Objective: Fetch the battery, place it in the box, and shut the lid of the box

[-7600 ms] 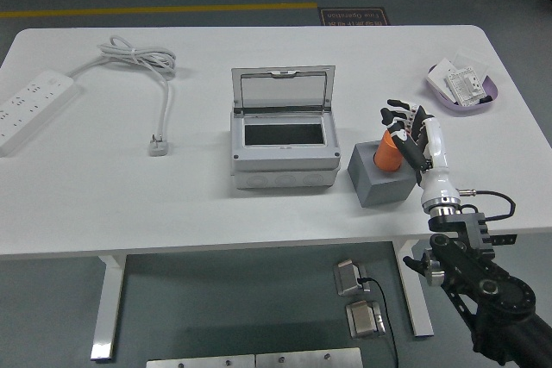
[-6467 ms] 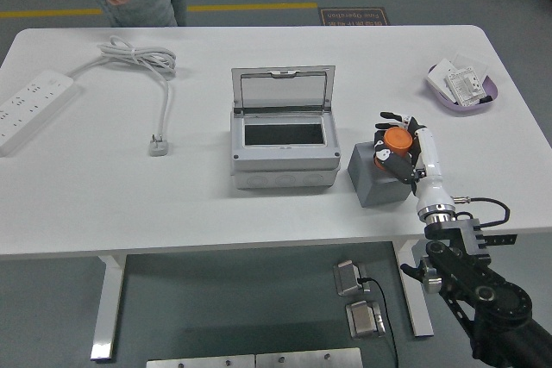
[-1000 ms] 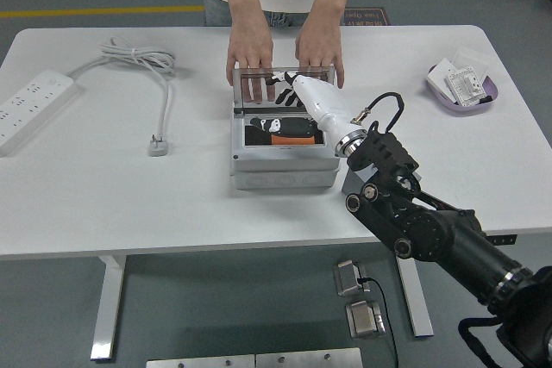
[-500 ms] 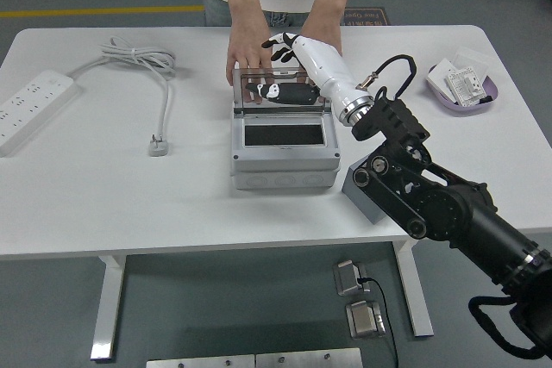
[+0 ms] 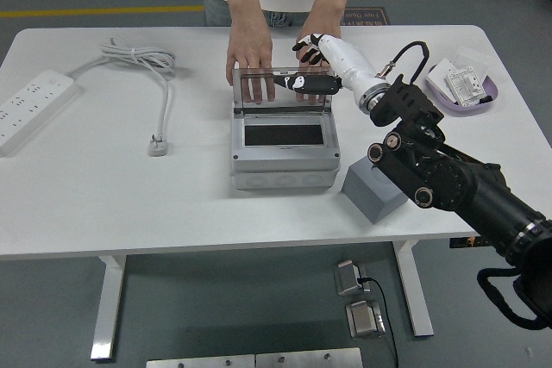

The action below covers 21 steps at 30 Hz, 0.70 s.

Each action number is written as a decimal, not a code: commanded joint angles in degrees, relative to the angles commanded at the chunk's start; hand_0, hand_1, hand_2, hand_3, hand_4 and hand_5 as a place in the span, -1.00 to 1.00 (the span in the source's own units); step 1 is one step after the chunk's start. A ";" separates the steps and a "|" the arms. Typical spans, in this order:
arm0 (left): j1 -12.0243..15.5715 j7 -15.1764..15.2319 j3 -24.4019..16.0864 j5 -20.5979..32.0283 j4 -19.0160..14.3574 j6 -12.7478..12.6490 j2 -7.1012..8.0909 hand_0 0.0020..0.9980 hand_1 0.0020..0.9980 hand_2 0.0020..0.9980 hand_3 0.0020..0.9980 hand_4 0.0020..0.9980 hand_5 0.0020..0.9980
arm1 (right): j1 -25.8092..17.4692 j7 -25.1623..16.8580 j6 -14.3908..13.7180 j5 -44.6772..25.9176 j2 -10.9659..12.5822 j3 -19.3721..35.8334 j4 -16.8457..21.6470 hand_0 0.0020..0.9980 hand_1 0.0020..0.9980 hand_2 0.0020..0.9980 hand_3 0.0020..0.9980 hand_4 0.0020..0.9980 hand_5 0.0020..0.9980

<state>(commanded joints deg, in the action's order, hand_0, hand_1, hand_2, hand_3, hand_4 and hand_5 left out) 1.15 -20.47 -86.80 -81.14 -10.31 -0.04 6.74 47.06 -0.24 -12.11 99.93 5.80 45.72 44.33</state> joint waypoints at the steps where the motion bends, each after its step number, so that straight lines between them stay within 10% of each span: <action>1: 0.07 -0.03 0.11 0.10 0.00 -0.02 0.05 0.36 0.34 0.32 0.45 0.54 -0.20 | -0.07 -0.17 -0.05 -0.52 0.03 -0.13 -0.55 0.34 0.17 0.24 0.42 1.00 0.26; 21: 0.05 -0.20 -0.04 0.04 0.00 -0.29 0.08 0.36 0.34 0.32 0.45 0.54 -0.18 | -5.30 7.03 1.09 13.46 2.35 -5.34 16.78 0.32 0.14 0.22 0.41 1.00 0.35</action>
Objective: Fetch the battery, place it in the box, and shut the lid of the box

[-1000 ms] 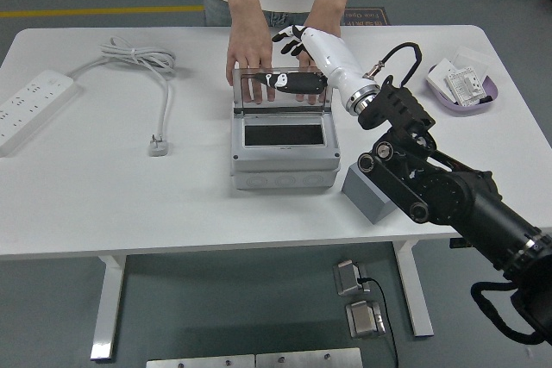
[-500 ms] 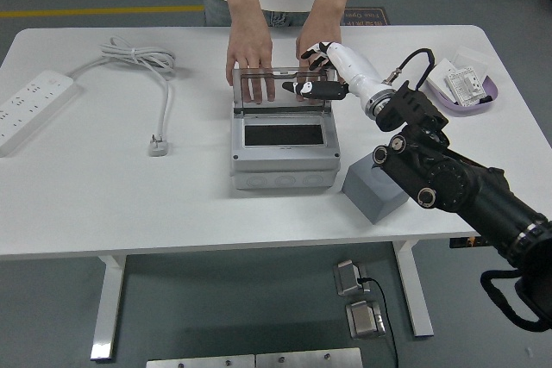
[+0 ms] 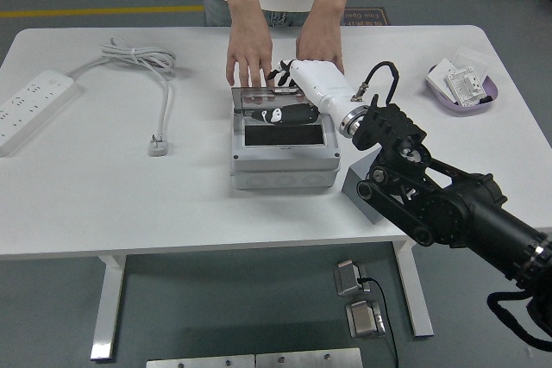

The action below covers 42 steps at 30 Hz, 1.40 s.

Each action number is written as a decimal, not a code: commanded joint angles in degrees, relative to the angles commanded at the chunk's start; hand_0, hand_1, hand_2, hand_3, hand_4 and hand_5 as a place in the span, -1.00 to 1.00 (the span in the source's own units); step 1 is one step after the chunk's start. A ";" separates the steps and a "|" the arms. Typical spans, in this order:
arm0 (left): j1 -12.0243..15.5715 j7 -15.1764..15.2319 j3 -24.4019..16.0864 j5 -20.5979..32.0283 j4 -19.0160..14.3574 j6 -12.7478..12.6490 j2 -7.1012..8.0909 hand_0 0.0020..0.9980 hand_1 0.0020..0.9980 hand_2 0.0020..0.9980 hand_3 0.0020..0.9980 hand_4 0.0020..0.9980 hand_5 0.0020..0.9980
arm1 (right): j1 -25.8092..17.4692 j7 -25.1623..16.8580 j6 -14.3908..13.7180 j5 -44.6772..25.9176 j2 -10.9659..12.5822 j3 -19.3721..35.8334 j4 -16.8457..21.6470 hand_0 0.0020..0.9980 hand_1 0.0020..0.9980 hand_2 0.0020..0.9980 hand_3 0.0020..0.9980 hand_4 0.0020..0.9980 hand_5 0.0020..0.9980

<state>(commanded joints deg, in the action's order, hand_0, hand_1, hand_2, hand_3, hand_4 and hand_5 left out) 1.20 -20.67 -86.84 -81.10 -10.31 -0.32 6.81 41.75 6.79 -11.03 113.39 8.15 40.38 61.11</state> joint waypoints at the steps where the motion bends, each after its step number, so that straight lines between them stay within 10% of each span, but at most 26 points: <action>1: 0.05 0.00 -0.02 -0.03 0.00 0.00 0.01 0.36 0.34 0.32 0.45 0.54 -0.18 | -0.23 0.21 0.11 0.15 0.08 -0.06 0.56 0.32 0.14 0.22 0.41 1.00 0.35; 29: 0.36 0.16 0.06 0.20 0.00 -0.13 -1.18 0.36 0.34 0.32 0.46 0.54 -0.17 | -5.21 1.76 0.50 -1.10 1.58 0.67 4.53 0.24 0.07 0.16 0.40 1.00 0.38; 42: 1.73 -0.02 1.77 2.67 0.00 -0.46 -1.31 0.36 0.34 0.32 0.46 0.54 -0.17 | -14.07 3.67 2.94 5.69 7.38 18.09 14.72 0.19 0.03 0.13 0.39 1.00 0.40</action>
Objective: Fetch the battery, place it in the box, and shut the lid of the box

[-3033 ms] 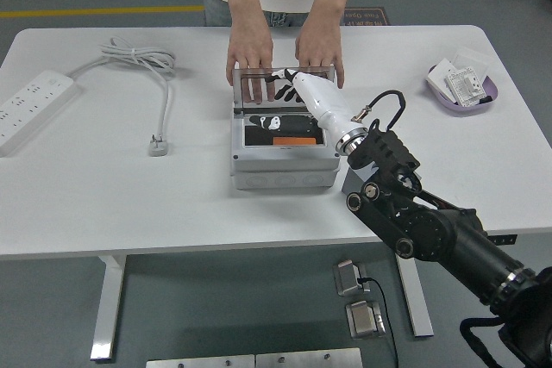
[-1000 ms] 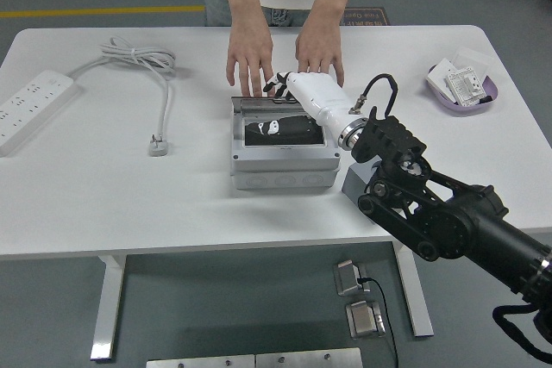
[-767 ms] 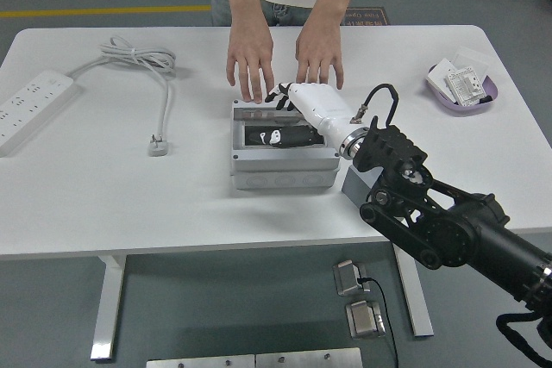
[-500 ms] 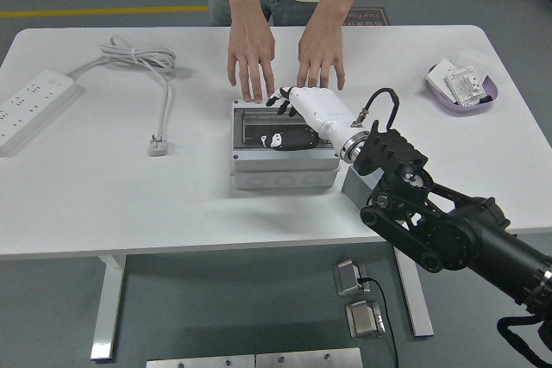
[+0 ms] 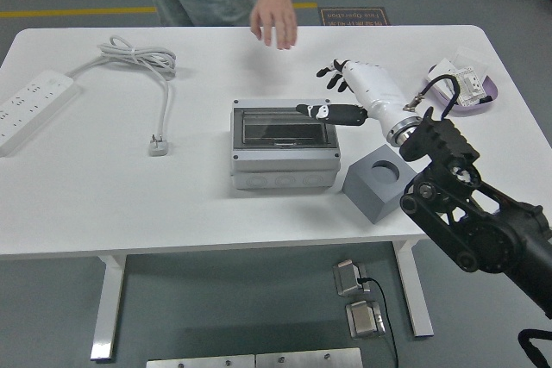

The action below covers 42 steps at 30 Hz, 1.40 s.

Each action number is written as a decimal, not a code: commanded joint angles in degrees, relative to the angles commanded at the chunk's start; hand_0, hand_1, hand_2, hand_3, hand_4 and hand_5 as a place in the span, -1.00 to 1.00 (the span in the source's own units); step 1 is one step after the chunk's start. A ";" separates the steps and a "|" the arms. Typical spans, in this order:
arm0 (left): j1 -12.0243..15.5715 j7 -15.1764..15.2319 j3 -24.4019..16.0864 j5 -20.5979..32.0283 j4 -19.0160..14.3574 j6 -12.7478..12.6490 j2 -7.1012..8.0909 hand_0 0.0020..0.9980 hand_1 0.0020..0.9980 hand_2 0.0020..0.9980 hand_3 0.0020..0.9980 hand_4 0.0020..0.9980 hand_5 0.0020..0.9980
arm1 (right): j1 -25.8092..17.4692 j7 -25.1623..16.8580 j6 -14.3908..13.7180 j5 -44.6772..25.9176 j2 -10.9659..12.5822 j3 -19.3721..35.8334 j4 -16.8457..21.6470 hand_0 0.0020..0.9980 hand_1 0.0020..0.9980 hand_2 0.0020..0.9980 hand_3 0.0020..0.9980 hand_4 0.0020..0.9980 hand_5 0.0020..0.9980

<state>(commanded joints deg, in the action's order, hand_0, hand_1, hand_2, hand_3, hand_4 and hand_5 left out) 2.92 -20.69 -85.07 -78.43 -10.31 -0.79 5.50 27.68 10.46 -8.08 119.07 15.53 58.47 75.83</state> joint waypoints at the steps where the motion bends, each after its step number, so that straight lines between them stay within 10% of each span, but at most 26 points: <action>1: 0.12 -0.02 0.16 0.21 0.00 -0.02 -0.03 0.36 0.34 0.32 0.46 0.54 -0.17 | -0.86 -0.04 0.24 0.28 0.52 1.64 1.12 0.19 0.03 0.13 0.39 1.00 0.40; 9: 0.65 0.14 0.91 1.21 0.00 -0.16 -0.10 0.36 0.34 0.32 0.46 0.54 -0.17 | -6.85 -2.77 -1.59 -1.02 1.58 15.47 9.31 0.16 -0.02 0.10 0.39 1.00 0.43; 21: 1.07 0.20 0.84 0.92 0.00 -0.01 0.50 0.36 0.34 0.32 0.46 0.54 -0.17 | -16.03 -15.34 -10.97 -19.78 -1.13 32.86 8.70 0.11 -0.06 0.07 0.37 1.00 0.44; 42: 0.64 0.65 0.12 0.51 0.00 0.15 0.34 0.35 0.34 0.32 0.46 0.54 -0.16 | -20.92 -19.82 -16.03 -35.08 -2.60 41.36 9.69 0.27 0.01 0.12 0.41 0.97 0.42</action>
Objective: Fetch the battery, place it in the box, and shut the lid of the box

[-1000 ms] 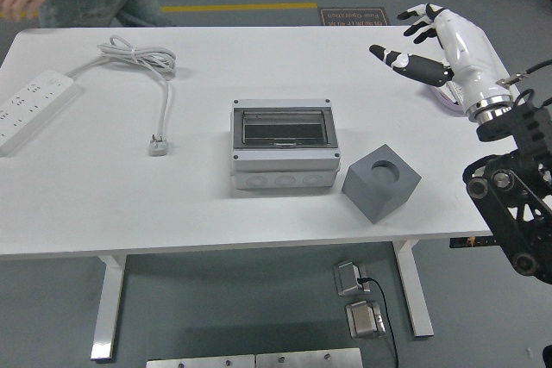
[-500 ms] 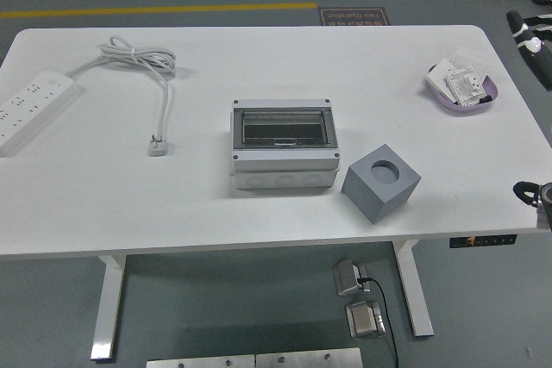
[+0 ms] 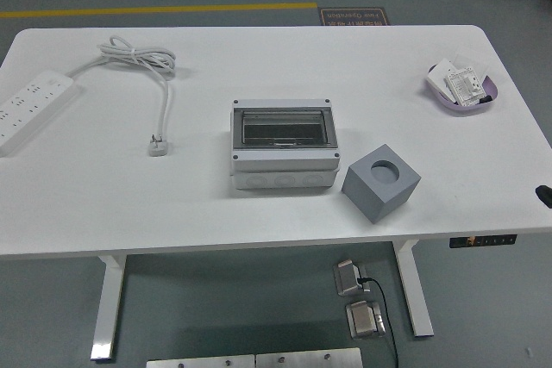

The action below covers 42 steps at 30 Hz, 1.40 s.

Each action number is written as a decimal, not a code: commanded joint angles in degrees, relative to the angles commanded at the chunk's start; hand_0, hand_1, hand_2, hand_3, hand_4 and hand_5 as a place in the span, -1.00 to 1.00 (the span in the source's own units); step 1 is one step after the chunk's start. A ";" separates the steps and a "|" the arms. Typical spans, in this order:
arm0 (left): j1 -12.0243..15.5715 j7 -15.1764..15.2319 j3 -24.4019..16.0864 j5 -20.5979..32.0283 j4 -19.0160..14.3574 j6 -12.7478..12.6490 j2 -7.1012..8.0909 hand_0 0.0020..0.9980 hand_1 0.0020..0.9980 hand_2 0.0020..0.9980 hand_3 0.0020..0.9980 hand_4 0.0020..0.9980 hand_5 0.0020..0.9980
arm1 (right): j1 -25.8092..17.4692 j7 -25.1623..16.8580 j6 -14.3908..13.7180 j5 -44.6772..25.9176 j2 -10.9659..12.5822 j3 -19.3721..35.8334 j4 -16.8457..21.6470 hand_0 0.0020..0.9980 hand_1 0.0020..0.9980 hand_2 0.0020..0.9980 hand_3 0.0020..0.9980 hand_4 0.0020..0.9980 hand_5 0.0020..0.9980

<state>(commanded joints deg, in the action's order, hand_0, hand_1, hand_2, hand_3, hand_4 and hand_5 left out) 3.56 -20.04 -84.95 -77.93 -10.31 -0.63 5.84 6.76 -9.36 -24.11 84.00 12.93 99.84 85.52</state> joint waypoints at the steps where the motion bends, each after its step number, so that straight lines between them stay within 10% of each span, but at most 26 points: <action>1: -0.05 0.05 -0.05 -0.09 0.00 0.02 -0.10 0.35 0.34 0.32 0.46 0.54 -0.16 | -0.07 -0.13 0.00 -0.34 -0.04 0.23 0.08 0.27 0.01 0.12 0.41 0.97 0.42; 42: -1.25 0.97 -2.38 -3.58 0.00 0.63 0.41 0.35 0.34 0.33 0.46 0.55 -0.15 | -0.14 -3.91 4.90 -12.81 -1.23 1.49 1.03 0.27 -0.04 0.07 0.34 0.80 0.30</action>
<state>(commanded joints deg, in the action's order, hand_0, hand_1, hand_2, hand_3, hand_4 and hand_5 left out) 2.31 -19.07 -87.34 -81.51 -10.31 -0.01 6.25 6.62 -13.27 -19.21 71.18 11.70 101.32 86.55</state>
